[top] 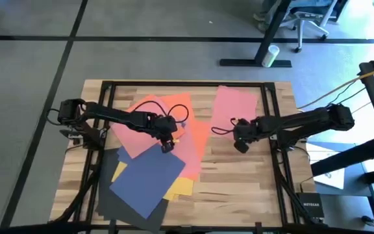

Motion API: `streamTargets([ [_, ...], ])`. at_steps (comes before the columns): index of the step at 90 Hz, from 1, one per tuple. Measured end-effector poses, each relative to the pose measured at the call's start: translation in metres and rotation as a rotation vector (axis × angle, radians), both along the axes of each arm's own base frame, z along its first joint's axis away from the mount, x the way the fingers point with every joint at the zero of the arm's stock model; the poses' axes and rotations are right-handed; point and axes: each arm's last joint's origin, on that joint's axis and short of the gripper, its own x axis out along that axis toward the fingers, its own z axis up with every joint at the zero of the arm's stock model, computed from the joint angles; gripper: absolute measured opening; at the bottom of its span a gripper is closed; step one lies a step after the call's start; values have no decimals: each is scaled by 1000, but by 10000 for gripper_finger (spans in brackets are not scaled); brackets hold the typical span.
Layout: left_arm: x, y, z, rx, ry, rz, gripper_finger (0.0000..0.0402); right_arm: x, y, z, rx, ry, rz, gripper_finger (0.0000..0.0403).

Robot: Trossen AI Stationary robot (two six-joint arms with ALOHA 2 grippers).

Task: Organize paper
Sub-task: Put the pink paper to the top right of the table

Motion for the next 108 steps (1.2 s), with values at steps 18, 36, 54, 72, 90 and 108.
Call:
streamTargets([
  [18, 2, 0, 1, 2, -23, -1, 0, 6, 3, 14, 108, -19, 27, 60],
  [36, 2, 0, 1, 4, -22, -4, 0, 8, 8, 18, 282, -26, 78, 135],
  [54, 2, 0, 1, 2, -22, -1, 0, 14, 6, 18, 186, -81, 119, 118],
  [72, 2, 0, 1, 3, -22, -3, 0, 31, 5, 12, 114, -148, 177, 10],
  [90, 2, 0, 1, 2, -21, -2, 0, 39, 6, -8, 170, -30, 203, 3],
  [108, 2, 0, 1, 0, -21, 2, 0, 36, 7, -26, 223, 55, 210, 1],
])
